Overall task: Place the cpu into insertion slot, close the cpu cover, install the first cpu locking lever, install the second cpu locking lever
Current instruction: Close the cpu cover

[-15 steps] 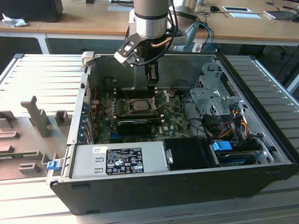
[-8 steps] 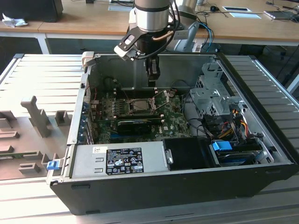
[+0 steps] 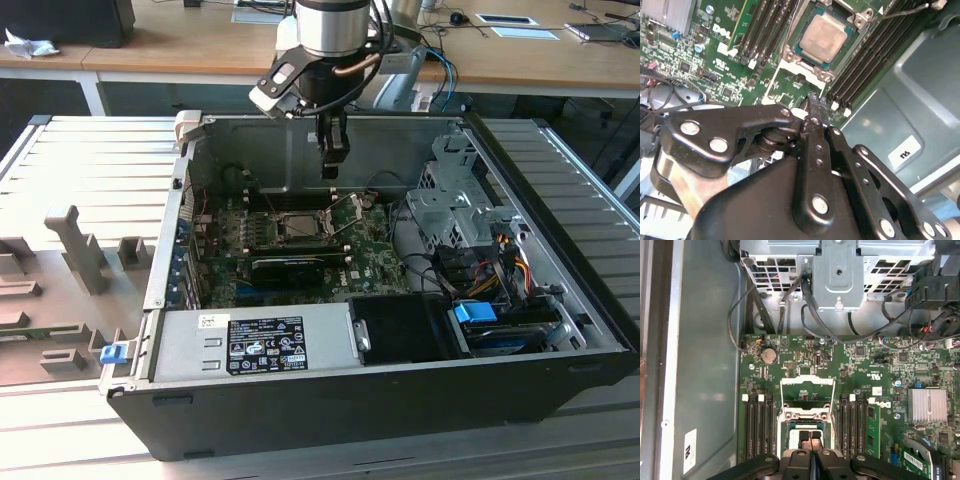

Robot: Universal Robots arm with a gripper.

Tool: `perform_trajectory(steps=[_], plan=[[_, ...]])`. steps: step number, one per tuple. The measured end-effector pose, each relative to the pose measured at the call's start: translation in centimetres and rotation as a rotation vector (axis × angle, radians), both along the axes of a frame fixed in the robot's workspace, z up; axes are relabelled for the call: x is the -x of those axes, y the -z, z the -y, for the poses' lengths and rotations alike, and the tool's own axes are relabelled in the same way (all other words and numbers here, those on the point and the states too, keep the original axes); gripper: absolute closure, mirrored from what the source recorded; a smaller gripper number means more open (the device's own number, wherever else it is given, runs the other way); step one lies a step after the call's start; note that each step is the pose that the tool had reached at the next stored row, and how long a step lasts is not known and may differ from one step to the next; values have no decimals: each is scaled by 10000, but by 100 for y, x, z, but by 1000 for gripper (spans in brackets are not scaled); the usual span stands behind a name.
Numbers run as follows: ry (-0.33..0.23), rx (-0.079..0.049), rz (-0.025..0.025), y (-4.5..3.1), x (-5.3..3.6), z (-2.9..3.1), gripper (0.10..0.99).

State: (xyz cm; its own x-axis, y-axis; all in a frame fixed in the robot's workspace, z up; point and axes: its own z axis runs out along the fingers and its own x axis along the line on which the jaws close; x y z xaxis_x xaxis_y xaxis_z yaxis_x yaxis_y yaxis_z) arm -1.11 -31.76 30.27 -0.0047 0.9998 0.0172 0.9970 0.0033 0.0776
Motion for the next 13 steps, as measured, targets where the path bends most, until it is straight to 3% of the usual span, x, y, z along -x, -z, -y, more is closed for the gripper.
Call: perform_trajectory(steps=[1, 5, 6, 7, 8, 13], plan=[[-1, 0, 0, 0, -10, 0, 980], [36, 4, -4, 11, -258, 0, 980], [42, 16, -6, 19, -283, 0, 980], [45, 18, -5, 37, -304, 0, 980], [43, 20, -6, 129, -305, 1, 980], [43, 19, -5, 206, -305, 42, 980]])
